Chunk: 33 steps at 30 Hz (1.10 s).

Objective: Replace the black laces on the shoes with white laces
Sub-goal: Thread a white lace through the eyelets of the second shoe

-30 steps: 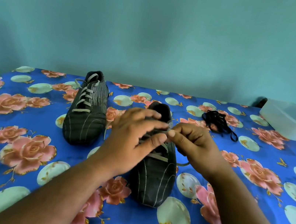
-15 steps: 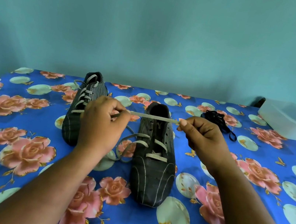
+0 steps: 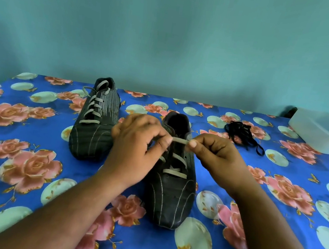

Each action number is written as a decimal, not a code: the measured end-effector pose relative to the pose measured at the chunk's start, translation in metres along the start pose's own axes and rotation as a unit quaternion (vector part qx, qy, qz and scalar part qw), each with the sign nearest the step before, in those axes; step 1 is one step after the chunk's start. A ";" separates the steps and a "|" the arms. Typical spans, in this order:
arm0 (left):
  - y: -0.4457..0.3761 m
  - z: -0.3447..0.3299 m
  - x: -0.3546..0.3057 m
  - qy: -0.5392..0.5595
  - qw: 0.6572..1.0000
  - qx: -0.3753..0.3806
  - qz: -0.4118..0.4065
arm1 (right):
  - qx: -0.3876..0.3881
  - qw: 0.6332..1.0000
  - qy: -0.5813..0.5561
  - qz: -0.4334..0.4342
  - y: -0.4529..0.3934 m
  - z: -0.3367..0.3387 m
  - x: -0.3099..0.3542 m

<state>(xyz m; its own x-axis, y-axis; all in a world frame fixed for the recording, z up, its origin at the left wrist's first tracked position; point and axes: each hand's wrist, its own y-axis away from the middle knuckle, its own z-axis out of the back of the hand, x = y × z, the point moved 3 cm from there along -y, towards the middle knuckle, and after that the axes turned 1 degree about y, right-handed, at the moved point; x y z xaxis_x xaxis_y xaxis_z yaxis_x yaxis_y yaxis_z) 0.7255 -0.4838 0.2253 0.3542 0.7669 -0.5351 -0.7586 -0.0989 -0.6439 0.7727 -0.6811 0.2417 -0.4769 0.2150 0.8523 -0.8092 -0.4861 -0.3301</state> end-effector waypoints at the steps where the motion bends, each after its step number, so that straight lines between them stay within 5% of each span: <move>1: -0.002 0.002 0.006 0.003 1.000 -0.008 0.023 | -0.017 1.000 -0.007 -0.001 0.000 0.002 0.000; 7: -0.004 0.007 0.008 0.019 0.999 0.005 0.046 | -0.032 0.999 -0.011 -0.014 -0.002 0.004 -0.003; 13: 0.004 -0.002 -0.013 0.017 0.997 0.060 -0.041 | 0.024 1.000 0.014 0.014 0.002 -0.002 0.001; 23: 0.006 -0.011 -0.012 0.031 0.998 0.047 -0.020 | 0.030 0.999 0.011 0.009 0.001 -0.005 -0.001; 33: 0.010 -0.015 -0.022 -0.081 0.997 0.002 0.007 | 0.014 0.999 0.041 0.010 -0.003 0.000 -0.019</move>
<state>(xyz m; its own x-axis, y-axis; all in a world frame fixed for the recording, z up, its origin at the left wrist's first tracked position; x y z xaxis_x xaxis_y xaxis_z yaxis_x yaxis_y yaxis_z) 0.7181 -0.5117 0.2223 0.2517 0.8576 -0.4486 -0.7652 -0.1075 -0.6348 0.7845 -0.6842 0.2263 -0.5208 0.2730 0.8089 -0.7897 -0.5139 -0.3350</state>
